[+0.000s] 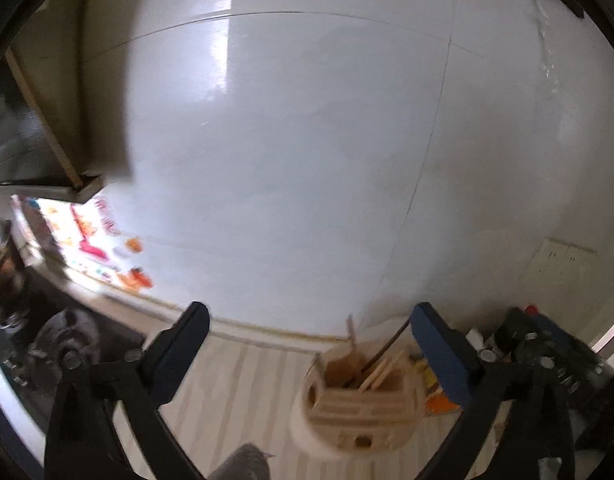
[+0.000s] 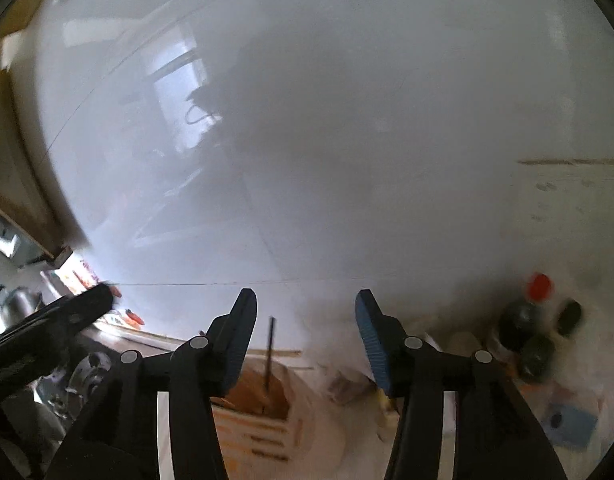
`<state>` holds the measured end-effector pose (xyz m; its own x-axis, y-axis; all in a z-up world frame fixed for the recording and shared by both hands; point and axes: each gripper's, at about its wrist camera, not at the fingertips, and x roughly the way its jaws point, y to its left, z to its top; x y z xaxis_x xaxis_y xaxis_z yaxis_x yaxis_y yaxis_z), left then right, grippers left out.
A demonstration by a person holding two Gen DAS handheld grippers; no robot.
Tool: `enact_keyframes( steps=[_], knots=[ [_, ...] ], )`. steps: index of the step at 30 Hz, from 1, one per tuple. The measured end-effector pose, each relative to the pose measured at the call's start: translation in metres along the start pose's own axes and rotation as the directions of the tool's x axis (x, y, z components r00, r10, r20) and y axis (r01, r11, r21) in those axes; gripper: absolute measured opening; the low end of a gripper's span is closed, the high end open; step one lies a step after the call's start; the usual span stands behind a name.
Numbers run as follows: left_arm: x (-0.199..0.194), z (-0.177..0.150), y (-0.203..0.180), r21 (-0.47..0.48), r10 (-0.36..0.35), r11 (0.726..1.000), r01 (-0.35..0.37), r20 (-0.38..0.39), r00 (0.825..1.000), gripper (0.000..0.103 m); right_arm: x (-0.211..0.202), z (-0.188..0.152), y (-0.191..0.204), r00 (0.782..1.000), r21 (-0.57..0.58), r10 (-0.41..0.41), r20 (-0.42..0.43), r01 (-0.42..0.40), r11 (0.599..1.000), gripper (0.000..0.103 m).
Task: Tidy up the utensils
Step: 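Lower both chopsticks into the holder and open both tools, then move both open tools back down to the chopstick row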
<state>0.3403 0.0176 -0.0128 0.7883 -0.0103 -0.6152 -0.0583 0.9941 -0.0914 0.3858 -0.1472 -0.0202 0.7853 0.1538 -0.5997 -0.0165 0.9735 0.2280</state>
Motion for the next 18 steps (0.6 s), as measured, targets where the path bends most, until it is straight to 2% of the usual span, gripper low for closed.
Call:
enact_keyframes(
  steps=[4,6,7,9,11,15,17,18],
  knots=[
    [-0.008,-0.038,0.000,0.012,0.041,0.999,-0.040,-0.073,0.997,0.103,-0.019,-0.030,-0.030,0.995,0.097,-0.064,-0.080,0.071,0.993,0.068],
    [-0.003,-0.063,-0.001,0.023,0.053,0.998,-0.050,-0.113,0.992,0.103,-0.026,-0.057,-0.048,0.991,0.149,-0.061,-0.118,0.078,0.986,0.070],
    [0.003,-0.076,0.003,0.028,0.059,0.998,-0.056,-0.129,0.990,0.103,-0.033,-0.064,-0.049,0.989,0.154,-0.070,-0.129,0.090,0.984,0.075],
    [0.012,-0.101,-0.003,0.053,0.088,0.995,-0.079,-0.186,0.979,0.103,-0.035,-0.088,-0.064,0.983,0.167,-0.102,-0.156,0.128,0.978,0.078],
    [0.022,-0.120,-0.008,0.069,0.113,0.993,-0.099,-0.233,0.966,0.103,-0.032,-0.115,-0.077,0.969,0.166,-0.129,-0.209,0.166,0.972,0.078],
    [0.049,-0.165,-0.022,0.106,0.119,0.990,-0.088,-0.339,0.933,0.103,-0.024,-0.154,-0.112,0.936,0.164,-0.157,-0.316,0.217,0.962,0.077],
    [0.065,-0.188,-0.032,0.130,0.122,0.989,-0.076,-0.389,0.913,0.103,-0.011,-0.176,-0.126,0.910,0.166,-0.150,-0.387,0.229,0.959,0.071],
    [0.074,-0.198,-0.037,0.134,0.114,0.989,-0.062,-0.420,0.901,0.103,-0.005,-0.186,-0.130,0.893,0.162,-0.143,-0.426,0.231,0.959,0.063]
  ],
)
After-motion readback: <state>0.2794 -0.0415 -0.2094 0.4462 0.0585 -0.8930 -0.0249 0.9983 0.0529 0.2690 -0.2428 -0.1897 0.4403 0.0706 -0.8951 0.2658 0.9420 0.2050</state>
